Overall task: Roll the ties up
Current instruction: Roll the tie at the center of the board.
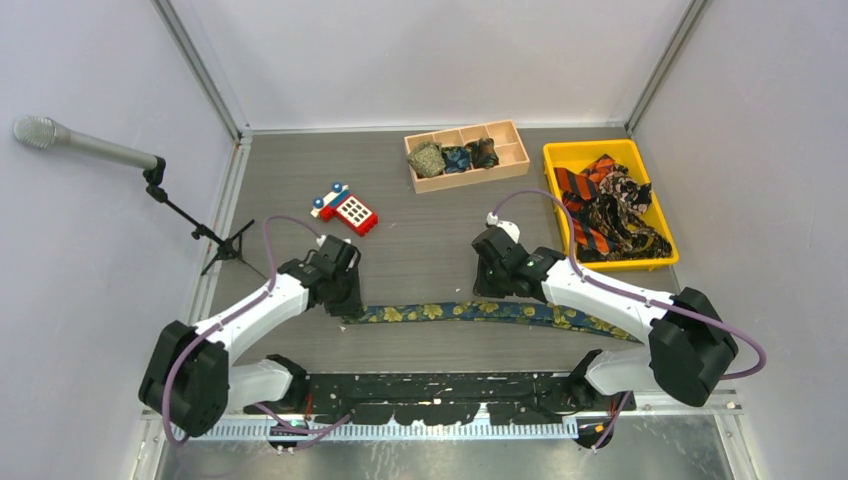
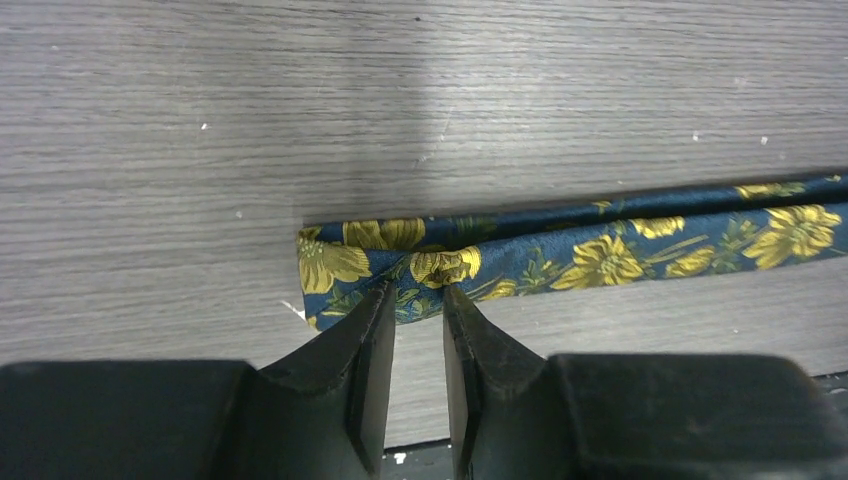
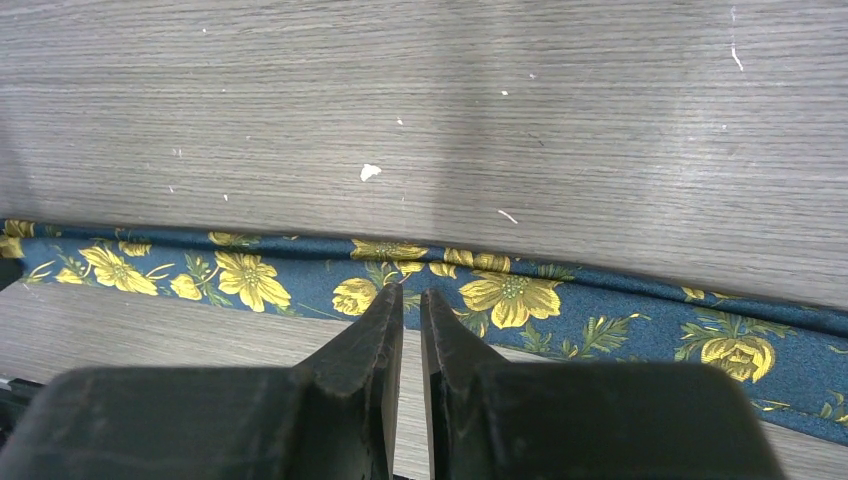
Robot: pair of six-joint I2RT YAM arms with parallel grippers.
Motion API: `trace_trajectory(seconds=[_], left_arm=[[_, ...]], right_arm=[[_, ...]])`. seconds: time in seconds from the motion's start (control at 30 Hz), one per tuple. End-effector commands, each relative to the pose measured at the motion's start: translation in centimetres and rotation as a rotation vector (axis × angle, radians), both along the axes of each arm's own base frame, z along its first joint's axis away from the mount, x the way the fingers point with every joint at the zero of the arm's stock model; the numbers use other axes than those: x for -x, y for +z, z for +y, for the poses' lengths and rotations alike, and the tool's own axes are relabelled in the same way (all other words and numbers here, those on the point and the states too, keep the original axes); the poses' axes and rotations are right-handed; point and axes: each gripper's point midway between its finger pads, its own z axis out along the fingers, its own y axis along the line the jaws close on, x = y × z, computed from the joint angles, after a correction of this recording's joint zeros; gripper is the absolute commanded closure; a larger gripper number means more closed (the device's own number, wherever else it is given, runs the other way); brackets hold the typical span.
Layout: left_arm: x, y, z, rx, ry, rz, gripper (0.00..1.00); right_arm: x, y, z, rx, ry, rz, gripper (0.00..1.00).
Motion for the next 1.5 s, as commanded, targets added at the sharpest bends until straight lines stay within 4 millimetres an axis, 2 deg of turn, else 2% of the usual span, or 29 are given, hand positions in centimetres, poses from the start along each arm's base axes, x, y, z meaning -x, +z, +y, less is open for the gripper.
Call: trace_trajectory(seconds=[0.0,0.23,0.37,0.43,0.6,0.7,0.8,0.93,1.2,1.4,1.47], left_arm=[[-1.3,-1.2,-0.7,0.021,0.018,-0.033,0.74],[-1.6,-2.3,-0.1,-0.027,0.028,-0.021,0.74],[-1.6,-1.0,-0.1,-0.015,0.017,-0.047,0.72],[-1.8,0.4,0.3,-0.02,0.021,-0.081,0.68],[-1.3,3.1,1.6,-0.061,0.041,-0.115,0.5],[-0.9,3.6,2.1,-0.064,0.065,-0.115,0.42],[-0.7,3.6,2.8,-0.058,0.147,-0.121,0.39],[-0.2,2.7,4.2,-0.029,0.264,-0.125,0.42],[-0.1,2.1,5.8,0.078,0.459,-0.152,0.46],[0.3,1.2,5.7,0.193,0.594,-0.132,0.49],[0.5,0.8,5.0,0.262,0.616,-0.106,0.51]], right_arm=[[-0.6,1.8,0.8,-0.057,-0.008,-0.039,0.82],[-0.8,2.1,1.4,-0.078,-0.001,-0.035,0.82],[-0.9,2.3,1.8,-0.093,0.006,-0.035,0.82],[-0.9,2.4,2.2,-0.106,0.011,-0.036,0.82],[-1.1,2.9,2.9,-0.133,0.024,-0.04,0.82],[-1.1,3.1,3.2,-0.145,0.03,-0.039,0.82],[-1.0,3.1,3.7,-0.16,0.041,-0.035,0.82],[-0.9,3.2,4.3,-0.172,0.056,-0.03,0.82],[-0.7,3.0,6.6,-0.21,0.091,-0.014,0.82],[-0.3,2.4,7.7,-0.216,0.106,-0.003,0.82],[-0.2,2.2,7.8,-0.216,0.107,-0.001,0.81]])
